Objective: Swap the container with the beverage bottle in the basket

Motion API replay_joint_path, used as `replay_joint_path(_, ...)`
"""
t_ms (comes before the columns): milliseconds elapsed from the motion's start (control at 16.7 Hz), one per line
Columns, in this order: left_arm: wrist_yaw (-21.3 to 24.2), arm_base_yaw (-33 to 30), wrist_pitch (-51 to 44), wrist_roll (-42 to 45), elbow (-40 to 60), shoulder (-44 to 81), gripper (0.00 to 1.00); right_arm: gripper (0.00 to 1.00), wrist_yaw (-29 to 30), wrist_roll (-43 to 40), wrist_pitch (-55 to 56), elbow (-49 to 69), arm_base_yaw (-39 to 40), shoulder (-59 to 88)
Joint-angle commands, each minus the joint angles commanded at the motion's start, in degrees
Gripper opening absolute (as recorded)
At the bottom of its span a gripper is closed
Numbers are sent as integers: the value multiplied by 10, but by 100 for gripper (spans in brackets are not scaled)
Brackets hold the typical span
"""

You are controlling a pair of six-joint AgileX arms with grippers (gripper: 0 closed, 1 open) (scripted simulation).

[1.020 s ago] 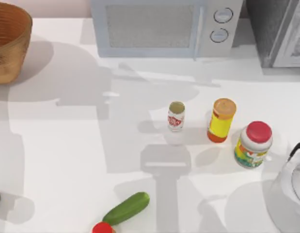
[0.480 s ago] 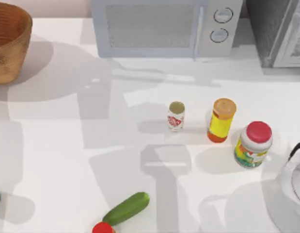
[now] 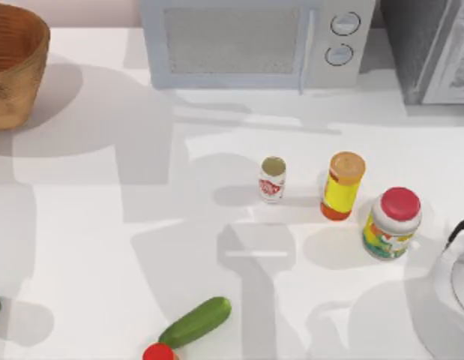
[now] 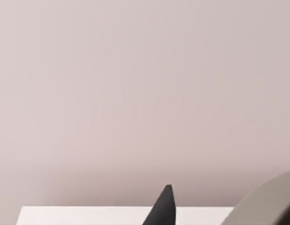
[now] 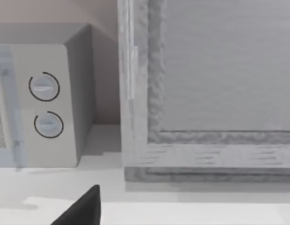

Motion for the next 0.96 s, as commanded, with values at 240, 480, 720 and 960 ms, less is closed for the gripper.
replay_joint_path(240, 0, 0, 0, 0, 0, 0, 53, 100, 0, 0, 0, 0, 0, 0)
replay_joint_path(480, 0, 0, 0, 0, 0, 0, 83, 100, 0, 0, 0, 0, 0, 0)
replay_joint_path(720, 0, 0, 0, 0, 0, 0, 100, 100, 0, 0, 0, 0, 0, 0)
replay_joint_path(960, 0, 0, 0, 0, 0, 0, 100, 100, 0, 0, 0, 0, 0, 0)
